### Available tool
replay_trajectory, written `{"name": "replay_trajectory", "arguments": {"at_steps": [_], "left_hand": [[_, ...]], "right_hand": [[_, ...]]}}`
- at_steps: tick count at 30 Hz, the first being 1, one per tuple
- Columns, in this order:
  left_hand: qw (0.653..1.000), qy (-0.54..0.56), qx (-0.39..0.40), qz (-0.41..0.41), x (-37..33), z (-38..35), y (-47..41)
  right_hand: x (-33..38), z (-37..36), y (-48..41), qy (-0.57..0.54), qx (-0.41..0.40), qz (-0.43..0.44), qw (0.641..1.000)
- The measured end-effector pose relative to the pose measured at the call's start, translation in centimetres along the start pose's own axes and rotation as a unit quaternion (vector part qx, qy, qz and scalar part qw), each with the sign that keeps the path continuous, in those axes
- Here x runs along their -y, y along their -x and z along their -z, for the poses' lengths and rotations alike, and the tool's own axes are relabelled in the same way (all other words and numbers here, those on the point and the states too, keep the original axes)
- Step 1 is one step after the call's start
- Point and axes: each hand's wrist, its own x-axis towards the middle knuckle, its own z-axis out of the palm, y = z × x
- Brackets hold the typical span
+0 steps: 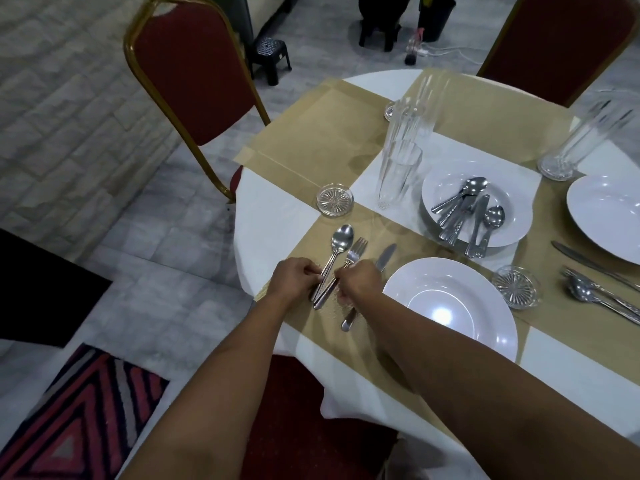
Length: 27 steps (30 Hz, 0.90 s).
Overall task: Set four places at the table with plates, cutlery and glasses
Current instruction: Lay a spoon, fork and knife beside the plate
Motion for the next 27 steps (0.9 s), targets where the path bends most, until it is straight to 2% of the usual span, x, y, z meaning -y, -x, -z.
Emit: {"name": "replay_trajectory", "arguments": {"at_steps": [5,10,22,27], "left_hand": [[0.999,-0.021,0.015,-0.019,0.4,0.4,0.2],[0.999,-0.032,0.013,-0.02,0.3,0.2,0.4],[0.997,-0.071,-0.006,0.006,-0.3,-0.7,1.0],[0.997,-0.074,0.008,-0.001,-0.1,-0.4,1.1]], "right_hand": [[-0.3,-0.2,0.0,0.034,0.022,0.02,0.999],[-0.4,0.3,-0.3,-0.007,0.073,-0.014,0.997],[-0.9,-0.1,-0.5,-0.005,0.047,0.002,0.999],[-0.9,-0.4,-0.5,0.022,0.006,0.028,0.999]]}}
